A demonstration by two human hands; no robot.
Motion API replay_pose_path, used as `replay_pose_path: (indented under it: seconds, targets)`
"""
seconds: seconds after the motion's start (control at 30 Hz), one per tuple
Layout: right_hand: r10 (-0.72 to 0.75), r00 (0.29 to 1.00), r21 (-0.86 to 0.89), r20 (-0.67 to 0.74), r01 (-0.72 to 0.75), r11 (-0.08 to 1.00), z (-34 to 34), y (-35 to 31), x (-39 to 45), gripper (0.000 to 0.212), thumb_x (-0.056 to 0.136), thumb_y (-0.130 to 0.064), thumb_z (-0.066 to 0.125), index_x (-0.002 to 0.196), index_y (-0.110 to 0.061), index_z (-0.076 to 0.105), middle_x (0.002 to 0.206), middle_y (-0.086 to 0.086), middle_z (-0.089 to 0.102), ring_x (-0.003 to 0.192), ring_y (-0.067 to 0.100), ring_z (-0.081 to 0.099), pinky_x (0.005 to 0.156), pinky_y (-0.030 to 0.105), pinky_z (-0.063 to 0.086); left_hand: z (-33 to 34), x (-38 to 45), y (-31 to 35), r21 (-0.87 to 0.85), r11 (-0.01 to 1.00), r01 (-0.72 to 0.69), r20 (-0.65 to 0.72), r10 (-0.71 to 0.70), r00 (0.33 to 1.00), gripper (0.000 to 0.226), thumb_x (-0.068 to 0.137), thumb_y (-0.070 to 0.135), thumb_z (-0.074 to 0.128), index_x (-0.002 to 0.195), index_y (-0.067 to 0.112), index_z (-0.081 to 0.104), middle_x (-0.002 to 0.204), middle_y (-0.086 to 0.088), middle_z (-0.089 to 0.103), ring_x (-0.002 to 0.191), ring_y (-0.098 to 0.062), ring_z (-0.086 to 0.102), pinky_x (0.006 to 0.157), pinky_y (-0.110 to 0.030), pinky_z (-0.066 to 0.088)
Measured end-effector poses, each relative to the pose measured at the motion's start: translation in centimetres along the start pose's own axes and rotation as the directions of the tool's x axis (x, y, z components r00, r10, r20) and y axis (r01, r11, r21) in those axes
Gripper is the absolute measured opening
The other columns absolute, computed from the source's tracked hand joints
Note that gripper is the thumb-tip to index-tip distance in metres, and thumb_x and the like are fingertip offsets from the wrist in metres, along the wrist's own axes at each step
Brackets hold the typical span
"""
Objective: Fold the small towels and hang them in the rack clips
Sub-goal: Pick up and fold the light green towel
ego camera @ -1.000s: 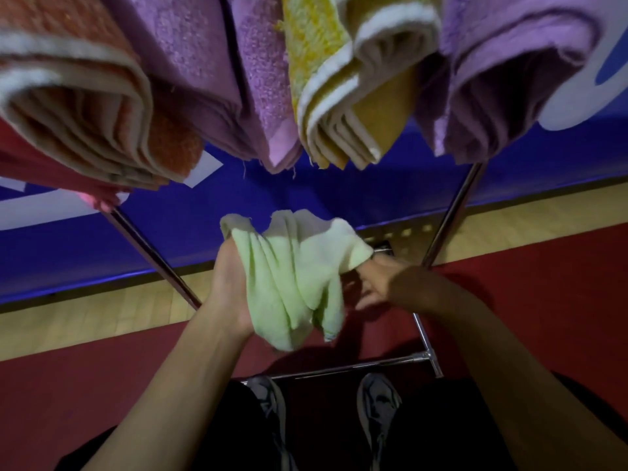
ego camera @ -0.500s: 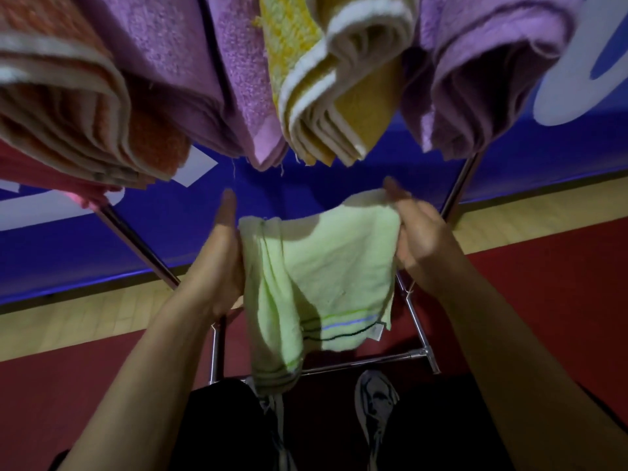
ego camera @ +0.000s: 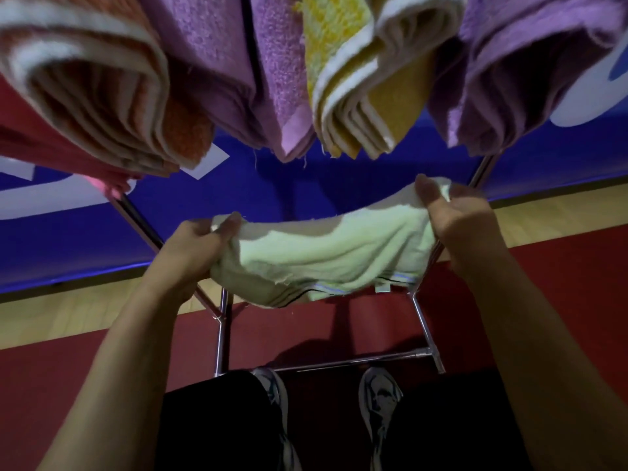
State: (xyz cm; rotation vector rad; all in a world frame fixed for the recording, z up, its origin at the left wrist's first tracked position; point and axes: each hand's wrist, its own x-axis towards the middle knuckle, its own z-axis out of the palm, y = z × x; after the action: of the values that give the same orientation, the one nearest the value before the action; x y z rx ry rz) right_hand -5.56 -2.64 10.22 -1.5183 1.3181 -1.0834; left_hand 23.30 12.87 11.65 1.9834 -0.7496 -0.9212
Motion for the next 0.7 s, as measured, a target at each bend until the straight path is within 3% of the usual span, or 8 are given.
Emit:
replay_pose_path:
  seconds: [0.13, 0.27, 0.33, 0.4, 0.5, 0.57, 0.63, 0.7]
  targets:
    - [-0.031, 0.999, 0.044, -0.026, 0.032, 0.999, -0.1, -1.0, 0.1, 0.050, 0.096, -0.037, 0.069, 0.082, 0.011, 0.063, 0.073, 0.028, 0.061, 0.063, 0.030, 0.058, 0.060, 0.043, 0.048, -0.3, 1.0, -0.3, 0.084, 0.996, -0.019, -0.125, 0.029, 0.992, 0.049, 0.101, 0.056, 0.056, 0.102, 0.009, 0.069, 0.094, -0.012, 0.071, 0.086, -0.028, 0.071, 0.080, -0.044, 0.060]
    - [-0.006, 0.999, 0.049, -0.034, 0.008, 0.999, -0.3, -1.4, 0.2, 0.049, 0.095, -0.041, 0.069, 0.078, 0.005, 0.062, 0.069, 0.016, 0.057, 0.063, 0.023, 0.055, 0.060, 0.038, 0.044, -1.5, 1.9, -1.7, 0.366, 0.930, -0.032, -0.141, 0.090, 0.986, 0.044, 0.100, 0.045, 0.060, 0.081, 0.006, 0.066, 0.070, -0.008, 0.057, 0.067, -0.028, 0.054, 0.065, -0.035, 0.044]
    - [0.014, 1.000, 0.036, -0.028, -0.012, 0.999, -0.3, -1.5, 0.0, 0.045, 0.096, -0.040, 0.068, 0.079, 0.001, 0.064, 0.068, 0.011, 0.058, 0.062, 0.020, 0.054, 0.062, 0.034, 0.042, -2.2, 2.7, -2.5, 0.428, 0.903, -0.021, -0.104, 0.072, 0.992, 0.023, 0.098, 0.037, 0.067, 0.093, 0.015, 0.072, 0.088, -0.007, 0.068, 0.082, -0.027, 0.064, 0.077, -0.040, 0.057]
    - [0.057, 0.998, 0.020, -0.018, -0.056, 0.998, 0.2, -1.7, -0.3, 0.034, 0.097, -0.040, 0.066, 0.080, -0.010, 0.065, 0.069, 0.003, 0.062, 0.062, 0.015, 0.057, 0.065, 0.028, 0.044, -2.6, 3.0, -2.5, 0.435, 0.900, 0.013, -0.089, 0.028, 0.996, 0.007, 0.093, 0.027, 0.074, 0.097, 0.027, 0.069, 0.108, -0.007, 0.069, 0.099, -0.030, 0.068, 0.091, -0.049, 0.060]
    - [0.097, 0.990, 0.031, 0.098, -0.101, 0.994, 2.0, -2.1, -1.4, 0.028, 0.098, -0.041, 0.064, 0.094, -0.013, 0.070, 0.084, 0.005, 0.073, 0.080, 0.018, 0.069, 0.080, 0.034, 0.055, -2.1, 3.1, -3.2, 0.599, 0.800, 0.007, 0.011, -0.017, 1.000, 0.011, 0.098, 0.017, 0.065, 0.106, 0.024, 0.070, 0.116, -0.011, 0.068, 0.099, -0.032, 0.067, 0.089, -0.044, 0.060]
    - [0.031, 0.975, 0.044, 0.219, -0.041, 0.998, 2.9, -2.6, -2.4, 0.025, 0.098, -0.036, 0.063, 0.100, -0.013, 0.073, 0.088, 0.012, 0.075, 0.084, 0.019, 0.071, 0.082, 0.037, 0.057, -1.3, 2.5, -3.1, 0.670, 0.739, -0.072, 0.101, 0.006, 0.995, 0.021, 0.104, 0.020, 0.057, 0.121, 0.018, 0.070, 0.123, -0.012, 0.068, 0.108, -0.030, 0.065, 0.094, -0.039, 0.054]
    - [-0.110, 0.922, 0.009, 0.372, 0.114, 0.993, 3.8, -3.2, -3.4, 0.022, 0.102, -0.027, 0.059, 0.101, -0.009, 0.073, 0.086, 0.011, 0.075, 0.077, 0.010, 0.065, 0.072, 0.029, 0.051, 0.1, 1.0, -2.0, 0.554, 0.809, -0.196, 0.190, 0.106, 0.976, 0.033, 0.106, 0.042, 0.053, 0.127, 0.021, 0.068, 0.129, -0.001, 0.067, 0.119, -0.021, 0.063, 0.103, -0.038, 0.049]
    - [-0.177, 0.839, 0.001, 0.515, 0.206, 0.979, 5.0, -3.7, -4.4, 0.016, 0.103, -0.020, 0.058, 0.099, -0.011, 0.070, 0.079, -0.007, 0.072, 0.072, -0.002, 0.060, 0.069, 0.020, 0.046, 1.7, -1.2, 0.5, 0.233, 0.956, -0.178, 0.282, 0.109, 0.953, 0.055, 0.102, 0.066, 0.040, 0.128, 0.028, 0.070, 0.128, 0.008, 0.069, 0.116, -0.010, 0.066, 0.101, -0.038, 0.050]
